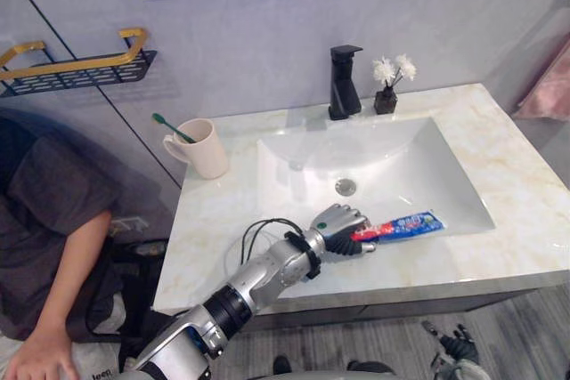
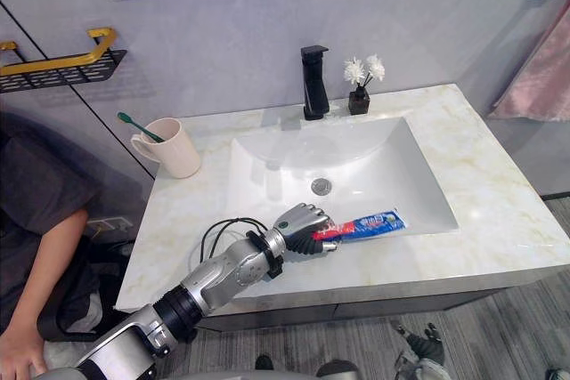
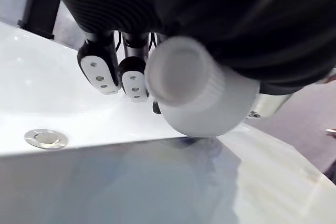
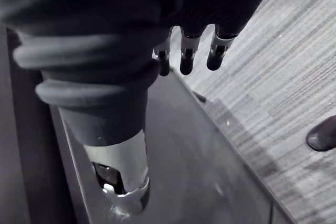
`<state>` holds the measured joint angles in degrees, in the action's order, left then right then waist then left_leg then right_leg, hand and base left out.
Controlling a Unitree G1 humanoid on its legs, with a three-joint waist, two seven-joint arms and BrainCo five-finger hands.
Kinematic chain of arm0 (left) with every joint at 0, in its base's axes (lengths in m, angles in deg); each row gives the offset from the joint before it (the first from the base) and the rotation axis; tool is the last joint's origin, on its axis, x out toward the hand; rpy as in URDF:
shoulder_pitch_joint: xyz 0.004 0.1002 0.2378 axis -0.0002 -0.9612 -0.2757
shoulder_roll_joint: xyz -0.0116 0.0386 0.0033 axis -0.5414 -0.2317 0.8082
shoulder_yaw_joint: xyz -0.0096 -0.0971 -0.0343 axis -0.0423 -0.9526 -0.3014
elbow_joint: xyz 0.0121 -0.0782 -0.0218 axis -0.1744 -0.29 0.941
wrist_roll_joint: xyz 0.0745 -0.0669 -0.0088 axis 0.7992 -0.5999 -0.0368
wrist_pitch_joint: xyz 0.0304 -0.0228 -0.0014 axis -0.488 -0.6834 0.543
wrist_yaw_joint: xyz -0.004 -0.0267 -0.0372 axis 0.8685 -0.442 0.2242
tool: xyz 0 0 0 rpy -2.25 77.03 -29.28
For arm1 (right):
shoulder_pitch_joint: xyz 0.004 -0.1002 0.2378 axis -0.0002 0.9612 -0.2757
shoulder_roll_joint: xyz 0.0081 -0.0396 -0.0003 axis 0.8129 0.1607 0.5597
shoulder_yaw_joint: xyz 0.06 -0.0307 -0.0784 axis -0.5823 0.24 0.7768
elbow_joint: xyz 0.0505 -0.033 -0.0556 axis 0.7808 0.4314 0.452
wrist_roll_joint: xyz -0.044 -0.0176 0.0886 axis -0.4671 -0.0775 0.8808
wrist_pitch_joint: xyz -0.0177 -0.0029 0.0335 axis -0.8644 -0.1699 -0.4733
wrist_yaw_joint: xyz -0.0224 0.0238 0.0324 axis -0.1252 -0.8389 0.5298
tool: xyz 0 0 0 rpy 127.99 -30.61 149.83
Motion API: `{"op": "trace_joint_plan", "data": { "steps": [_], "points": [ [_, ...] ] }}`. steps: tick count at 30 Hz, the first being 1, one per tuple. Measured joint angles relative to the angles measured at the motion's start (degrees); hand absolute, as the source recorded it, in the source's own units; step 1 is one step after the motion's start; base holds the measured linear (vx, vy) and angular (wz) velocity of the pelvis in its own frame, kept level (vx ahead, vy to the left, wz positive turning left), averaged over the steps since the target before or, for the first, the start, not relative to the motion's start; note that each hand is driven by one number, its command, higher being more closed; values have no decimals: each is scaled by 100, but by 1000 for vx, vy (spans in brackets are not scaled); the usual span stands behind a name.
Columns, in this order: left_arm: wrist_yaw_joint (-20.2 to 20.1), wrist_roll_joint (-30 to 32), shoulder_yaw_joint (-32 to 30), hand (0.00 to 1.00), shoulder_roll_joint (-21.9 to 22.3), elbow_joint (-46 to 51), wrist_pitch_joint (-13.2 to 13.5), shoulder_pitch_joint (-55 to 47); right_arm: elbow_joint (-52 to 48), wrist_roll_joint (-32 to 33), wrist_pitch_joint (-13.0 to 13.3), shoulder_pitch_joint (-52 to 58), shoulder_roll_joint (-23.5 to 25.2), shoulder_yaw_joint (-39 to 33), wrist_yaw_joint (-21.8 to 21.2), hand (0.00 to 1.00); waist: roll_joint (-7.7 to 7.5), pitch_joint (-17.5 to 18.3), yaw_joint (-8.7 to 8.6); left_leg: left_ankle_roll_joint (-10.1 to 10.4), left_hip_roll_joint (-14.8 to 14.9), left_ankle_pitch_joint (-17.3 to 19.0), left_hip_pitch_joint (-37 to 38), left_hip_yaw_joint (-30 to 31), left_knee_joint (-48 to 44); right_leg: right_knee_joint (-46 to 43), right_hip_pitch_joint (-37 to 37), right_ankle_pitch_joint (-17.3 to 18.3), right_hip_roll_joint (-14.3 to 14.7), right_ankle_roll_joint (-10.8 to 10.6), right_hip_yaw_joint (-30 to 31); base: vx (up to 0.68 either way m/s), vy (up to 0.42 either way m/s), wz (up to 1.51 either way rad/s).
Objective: Organize washtable
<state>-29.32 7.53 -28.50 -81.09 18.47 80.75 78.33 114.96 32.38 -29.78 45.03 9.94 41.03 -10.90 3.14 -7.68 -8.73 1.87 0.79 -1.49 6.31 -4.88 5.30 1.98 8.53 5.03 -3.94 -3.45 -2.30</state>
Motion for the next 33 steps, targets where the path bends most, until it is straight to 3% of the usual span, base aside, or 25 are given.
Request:
{"op": "trace_joint_plan", "data": {
  "steps": [6, 9, 14, 17, 20, 22, 24, 30, 33],
  "points": [
    [40, -465, -564, 100, -72, 777, -201, -313, -1345, 338, 19, 224, -10, -1427, 413, 0, -24, -15, 8, -42, 14, 77, -29, -192, -9, -95, -137, 16, 7, -22, 187, 41, -14, -19],
    [157, -717, -958, 100, 26, 1393, -208, -408, -2732, 531, 84, 296, -15, -1750, 458, 0, -61, -38, 2, -40, 23, 104, -28, -263, -57, -221, -177, 27, 3, -39, 236, 42, -12, -16],
    [280, -907, -1476, 100, 166, 2303, -143, -617, -5104, 1016, 647, 91, -285, -1679, 279, 0, -180, -48, 24, -72, 24, 241, -49, -306, -223, -362, -207, 105, -14, -155, 238, -36, -10, -4],
    [269, -1068, -1680, 100, 132, 2481, -129, -828, -5741, 1226, 888, -160, -590, -1433, 38, 0, -204, -35, 46, -75, 10, 240, -91, -305, -223, -380, -312, 107, 2, -157, 249, -63, -13, -6],
    [249, -1200, -1820, 100, 107, 2611, -128, -944, -6307, 1313, 1070, -517, -1042, -826, -162, 0, -202, 18, 121, -81, -2, 235, -178, -302, -257, -399, -365, 91, 6, -146, 249, 0, 0, 0],
    [252, -1345, -1859, 100, 103, 2653, -125, -945, -6590, 1323, 1187, -1013, -1534, -12, -362, 0, -198, 50, 167, -83, -2, 237, -223, -290, -335, -409, -366, 66, 3, -155, 232, -2, -6, 4],
    [252, -1499, -1833, 100, 89, 2795, -121, -946, -6692, 1323, 1223, -1753, -1827, 1269, -598, 0, -258, 85, 230, -84, 2, 236, -272, -196, -373, -409, -359, 62, 5, -153, 135, -22, -21, 19],
    [551, -1537, -1641, 100, 205, 2905, -85, -944, -6570, 1337, 1022, -2332, -1148, 3136, -731, 0, -267, 113, 617, -113, -44, 214, -271, 87, -411, -404, -242, 62, -34, -153, -207, -16, -19, 28],
    [741, -1534, -1559, 100, 236, 2905, -96, -945, -6330, 1336, 834, -2396, -792, 3685, -728, 0, -266, 114, 660, -152, -123, 188, -275, 211, -408, -382, -174, 62, -106, -153, -313, -6, 17, 24]
  ]
}}
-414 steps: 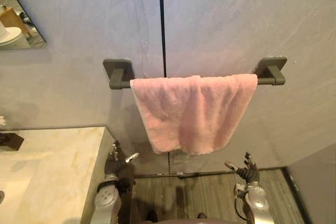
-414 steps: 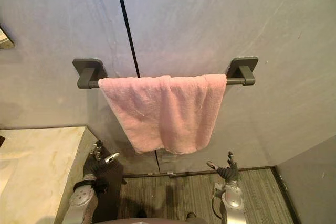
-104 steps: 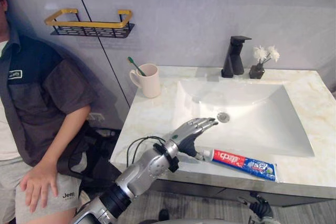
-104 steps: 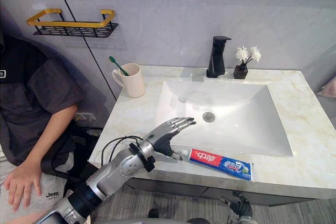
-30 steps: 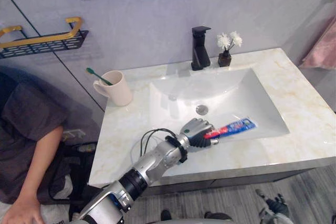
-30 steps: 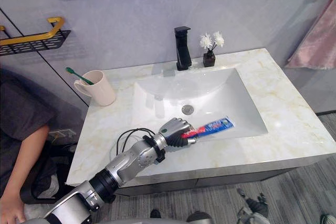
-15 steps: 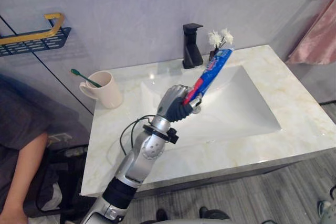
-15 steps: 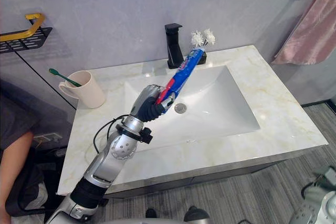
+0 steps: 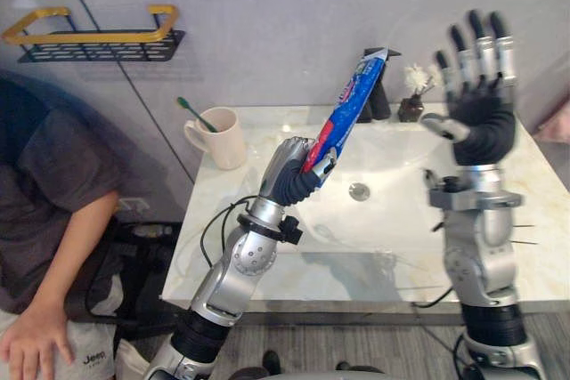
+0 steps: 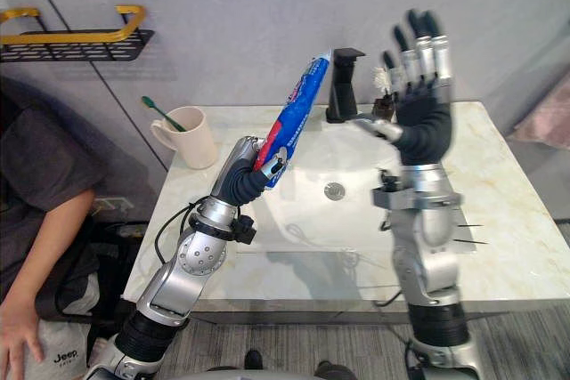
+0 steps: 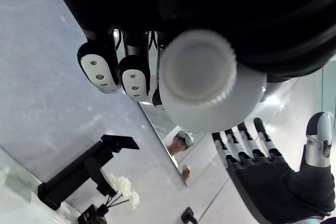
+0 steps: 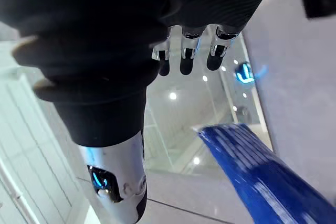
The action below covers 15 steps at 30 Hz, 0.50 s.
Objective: Organize washtable
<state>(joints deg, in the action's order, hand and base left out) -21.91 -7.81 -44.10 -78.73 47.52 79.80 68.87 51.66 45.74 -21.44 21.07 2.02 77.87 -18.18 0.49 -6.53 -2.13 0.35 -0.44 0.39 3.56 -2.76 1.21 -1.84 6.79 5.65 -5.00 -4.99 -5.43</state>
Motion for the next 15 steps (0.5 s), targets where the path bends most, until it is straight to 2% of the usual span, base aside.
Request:
{"op": "trace_joint_plan", "data": {
  "steps": [3, 8, 15],
  "points": [
    [154, 14, 124, 100, 85, 0, -5, 0, 174, -17, -157, -19, 294, 336, 8, 0, -5, 21, 6, -68, -80, -46, -57, 81, 15, 0, 7, 0, -73, 0, -106, -21, 27, 16],
    [281, 41, 401, 100, 164, -5, -23, -49, 430, -31, -191, -28, 694, 699, 195, 0, -17, 109, 11, -166, -176, -155, -88, 163, 98, 0, -5, -14, -158, -23, -242, -37, 18, 11],
    [519, 167, 621, 100, 260, -239, -110, -49, 812, 122, -159, -89, 1056, 948, 449, 0, -28, 122, 5, -189, -224, -447, -82, 268, 416, 11, -126, -71, -195, -58, -363, -75, 6, 9]
  ]
}}
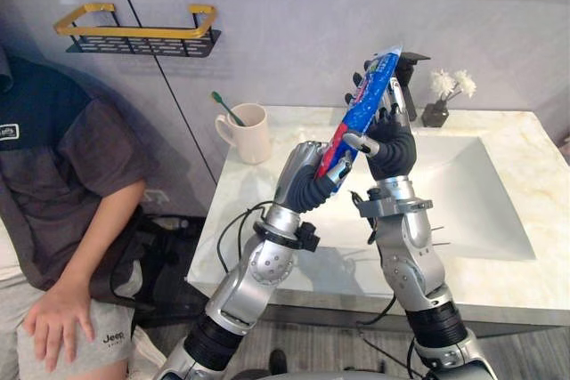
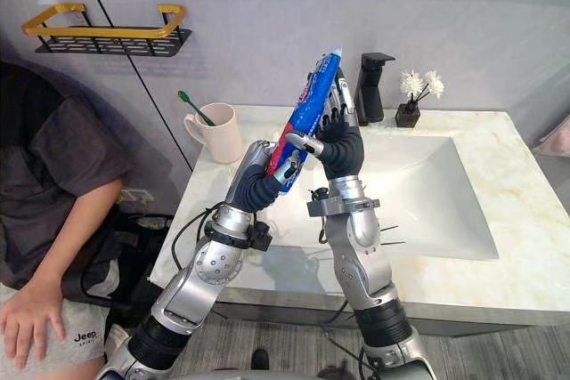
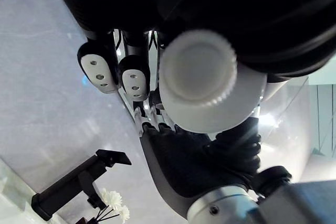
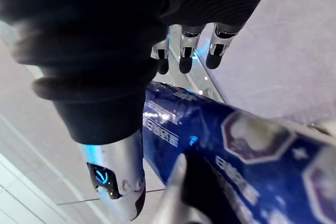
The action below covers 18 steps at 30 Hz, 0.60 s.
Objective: Organize washtable
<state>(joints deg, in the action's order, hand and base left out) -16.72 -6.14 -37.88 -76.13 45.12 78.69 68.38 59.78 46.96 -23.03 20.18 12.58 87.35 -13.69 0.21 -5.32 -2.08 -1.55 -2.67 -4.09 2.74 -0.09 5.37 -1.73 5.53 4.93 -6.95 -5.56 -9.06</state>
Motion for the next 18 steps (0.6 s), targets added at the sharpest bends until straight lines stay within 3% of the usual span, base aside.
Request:
{"op": "trace_joint_plan", "data": {
  "steps": [12, 18],
  "points": [
    [109, 201, 199, 100, -6, -419, -89, 7, 419, 1253, 46, -105, 158, 325, 189, 0, -145, 105, -10, -7, -18, -31, -26, -11, 0, 112, 11, -84, -6, -7, 14, -12, 4, 0],
    [68, 311, 264, 100, -430, -566, -107, 74, 682, 2424, -85, -336, -414, 667, -90, 0, -151, 110, -8, -8, -12, -31, -44, -95, 0, 194, -16, -175, 5, -7, 127, -15, -3, -8]
  ]
}}
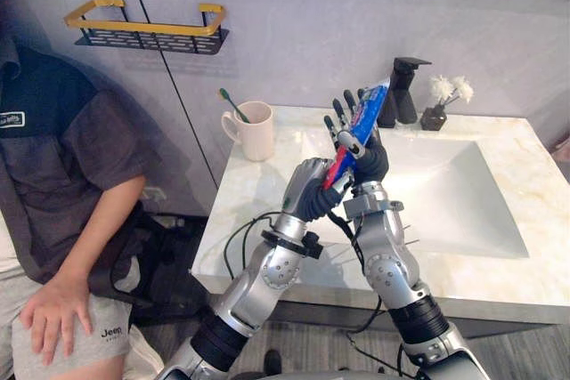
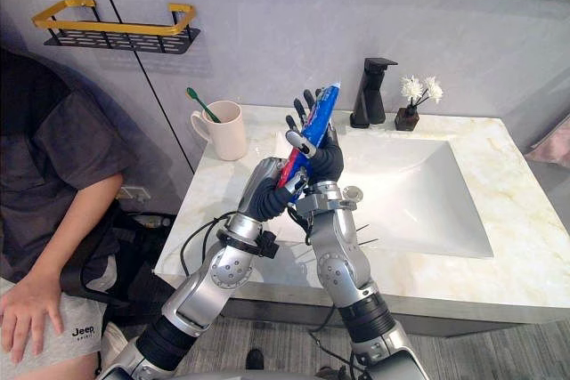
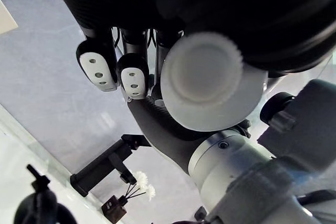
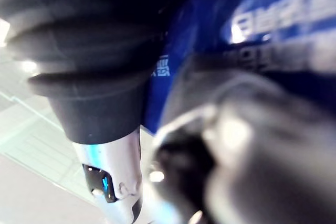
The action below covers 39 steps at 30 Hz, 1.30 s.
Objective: Organize washtable
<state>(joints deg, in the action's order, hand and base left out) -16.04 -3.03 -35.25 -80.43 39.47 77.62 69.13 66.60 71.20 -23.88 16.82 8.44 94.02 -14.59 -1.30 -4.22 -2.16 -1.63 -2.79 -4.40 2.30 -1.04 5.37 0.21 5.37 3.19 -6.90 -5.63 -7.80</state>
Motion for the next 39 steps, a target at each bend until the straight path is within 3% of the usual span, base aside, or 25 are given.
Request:
{"op": "trace_joint_plan", "data": {
  "steps": [1, 2, 8, 13, 18, 22, 23, 29, 35, 36, 38, 39],
  "points": [
    [-4, 1, 3, 100, -30, 0, 0, 13, 0, 44, -10, -11, -30, 13, -6, 0, 0, 0, 0, 0, 1, 0, -5, -6, 0, 0, -7, -4, 1, 1, 6, -30, 2, -16],
    [-35, 7, 14, 100, -158, 1, 12, 74, 0, 165, -38, -58, -140, 73, -43, 100, 0, 12, 3, -8, 3, -9, -42, -28, 0, -8, -58, -17, 0, -1, 24, -23, 4, -9],
    [-142, 10, 121, 100, -722, -1, 131, 106, 1, 941, -305, -95, -662, 393, -417, 100, 1, 20, -7, -23, -9, -26, -60, -55, 0, -24, -94, -40, -13, -3, 49, -7, 2, -2],
    [-251, 27, 114, 100, -1065, 0, 245, 86, 0, 1118, -586, -94, -942, 463, -728, 100, 2, 20, -8, -22, -9, -40, -61, -55, 1, -53, -115, -41, -14, -3, 59, 0, 0, 0],
    [-403, 62, -67, 100, -1116, 8, 321, 30, 0, 1140, -667, -93, -1041, 448, -925, 100, 3, 21, -20, -30, -8, -56, -63, -58, 5, -83, -138, -41, -15, -3, 69, 0, 0, 0],
    [-477, 230, -397, 100, -902, 174, 404, -253, -80, 908, -667, -13, -700, 297, -1000, 100, 7, 23, -22, -31, -9, -60, -62, -57, 6, -89, -139, -41, -16, -2, 68, 0, 0, 0],
    [-493, 250, -531, 0, -772, 287, 412, -416, -147, 785, -670, 68, -539, 220, -1033, 100, 7, 22, -17, -31, -10, -60, -63, -57, 6, -88, -139, -40, -17, -2, 65, 0, 0, 0],
    [-467, 296, -1031, 0, -216, 742, 476, -1046, -526, 102, -665, 355, 44, -62, -1060, 100, 16, 25, -8, -29, -11, -59, -58, -45, 7, -85, -120, -39, -21, -4, 40, 0, 0, 0],
    [-267, 242, -1791, 0, 299, 1156, 513, -1549, -691, -289, -624, 524, 664, -408, -757, 100, 59, 31, 5, 7, -11, -31, -64, -11, 30, -16, -51, -37, -23, -6, -46, -1, -2, 7],
    [-103, 150, -2026, 0, 391, 1226, 506, -1642, -760, -350, -580, 570, 714, -575, -707, 100, 61, 30, 16, 7, -12, -31, -68, 2, 32, -13, -47, -37, -24, -6, -64, 2, -11, 13],
    [584, -416, -3799, 0, 814, 1462, 244, -1912, -1014, -456, -94, 817, 758, -1803, -452, 100, 64, 28, 64, 7, -20, -31, -74, 78, 29, 2, -8, -35, -28, -6, -153, 11, -19, 17],
    [750, -590, -4207, 0, 809, 1485, 166, -1989, -1045, -505, 28, 849, 749, -2082, -353, 100, 65, 28, 80, 7, -20, -31, -72, 85, 29, 10, 0, -33, -29, -6, -162, 23, -18, 11]
  ]
}}
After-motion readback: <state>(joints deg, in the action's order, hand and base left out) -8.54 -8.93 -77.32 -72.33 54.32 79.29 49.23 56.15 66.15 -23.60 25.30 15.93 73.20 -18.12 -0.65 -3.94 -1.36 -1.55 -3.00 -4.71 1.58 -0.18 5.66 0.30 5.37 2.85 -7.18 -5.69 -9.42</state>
